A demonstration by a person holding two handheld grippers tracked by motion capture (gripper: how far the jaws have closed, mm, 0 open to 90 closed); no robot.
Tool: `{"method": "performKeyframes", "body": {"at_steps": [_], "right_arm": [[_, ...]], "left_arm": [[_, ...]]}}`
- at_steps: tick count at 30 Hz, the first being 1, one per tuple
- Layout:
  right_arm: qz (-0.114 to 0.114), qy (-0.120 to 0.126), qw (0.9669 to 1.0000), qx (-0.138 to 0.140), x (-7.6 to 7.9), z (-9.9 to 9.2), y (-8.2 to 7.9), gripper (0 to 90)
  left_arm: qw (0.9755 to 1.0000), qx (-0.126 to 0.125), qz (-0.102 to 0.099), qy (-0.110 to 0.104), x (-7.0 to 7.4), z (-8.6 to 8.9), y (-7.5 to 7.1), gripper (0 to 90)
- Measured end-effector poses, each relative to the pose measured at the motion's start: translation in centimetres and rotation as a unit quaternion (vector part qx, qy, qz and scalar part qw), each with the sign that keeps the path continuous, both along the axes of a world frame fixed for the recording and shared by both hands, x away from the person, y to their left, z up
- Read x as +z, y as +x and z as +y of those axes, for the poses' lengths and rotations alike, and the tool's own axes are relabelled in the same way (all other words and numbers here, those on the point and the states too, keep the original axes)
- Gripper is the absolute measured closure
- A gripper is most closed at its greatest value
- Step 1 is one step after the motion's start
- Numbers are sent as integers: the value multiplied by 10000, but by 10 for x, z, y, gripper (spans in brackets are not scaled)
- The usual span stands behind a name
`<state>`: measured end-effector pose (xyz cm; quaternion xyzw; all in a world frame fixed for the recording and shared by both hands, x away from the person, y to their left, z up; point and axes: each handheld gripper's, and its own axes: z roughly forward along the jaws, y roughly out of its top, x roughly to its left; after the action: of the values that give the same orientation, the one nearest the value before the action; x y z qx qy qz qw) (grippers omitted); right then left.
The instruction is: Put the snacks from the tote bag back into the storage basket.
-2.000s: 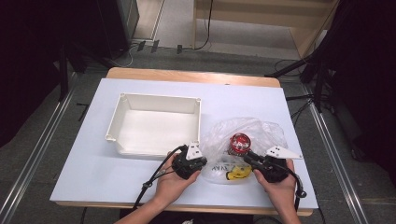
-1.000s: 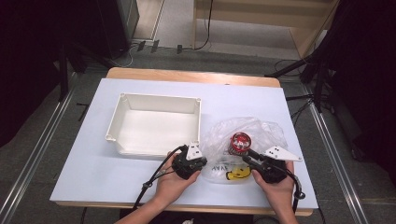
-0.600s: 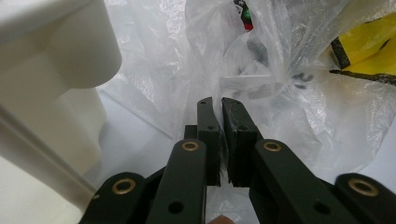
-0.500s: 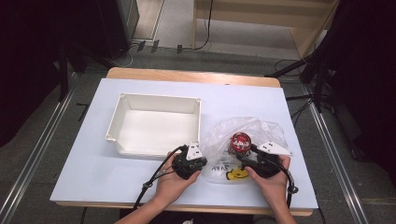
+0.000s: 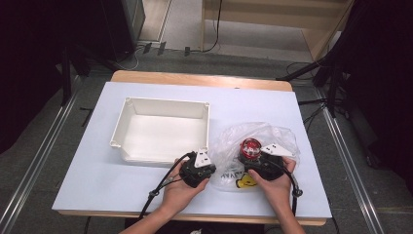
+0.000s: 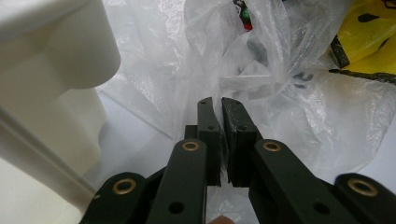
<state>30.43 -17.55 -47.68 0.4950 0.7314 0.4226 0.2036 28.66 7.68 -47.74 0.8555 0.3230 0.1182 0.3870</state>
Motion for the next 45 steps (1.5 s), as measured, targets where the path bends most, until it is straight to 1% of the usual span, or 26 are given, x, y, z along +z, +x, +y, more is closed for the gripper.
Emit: {"method": "performKeyframes", "body": {"at_steps": [3, 7, 8, 9, 11, 14, 18, 22, 29, 32, 34, 40, 45], "right_arm": [[-34, -2, 10000, -28, 0, 2, 1, 235], [-23, 32, 10000, -49, -1, 2, 2, 225], [23, 113, 9999, -71, -1, 2, 4, 219], [27, 118, 9999, -76, -1, 2, 4, 223], [25, 69, 9999, -82, 0, 3, 4, 233], [-24, -68, 10000, -55, 2, 4, 3, 248], [-13, -44, 10000, 47, 5, 5, 1, 253], [-93, -167, 9998, 71, 9, 8, -1, 253], [-172, -104, 9998, 81, 20, 6, -5, 254], [-223, -63, 9997, 88, 23, 5, -6, 255], [-237, -51, 9997, 95, 26, 4, -7, 255], [-282, -20, 9995, 102, 31, 1, -8, 255], [-308, 31, 9994, 132, 37, -4, -9, 255]], "left_arm": [[10000, -5, -5, 5, 0, 0, 0, 871], [10000, 5, -11, -8, 0, 0, 0, 871], [10000, 2, -17, -2, 0, 0, 0, 871], [10000, 3, -19, -2, 0, 0, 0, 871], [10000, 2, -19, -2, 0, 0, 0, 871], [10000, 2, -18, -2, 0, 0, 0, 871], [10000, 3, -19, -3, 0, 0, -1, 871], [10000, 4, -20, -5, 0, 0, -1, 870], [10000, 11, -12, -25, 0, 0, 0, 863], [9999, 57, 29, -142, 1, 3, 1, 847], [9996, 55, -8, -267, 1, 5, -1, 827], [9982, -100, -37, -594, 4, 12, -4, 707], [9972, -208, -58, -717, 7, 18, -10, 628]]}}
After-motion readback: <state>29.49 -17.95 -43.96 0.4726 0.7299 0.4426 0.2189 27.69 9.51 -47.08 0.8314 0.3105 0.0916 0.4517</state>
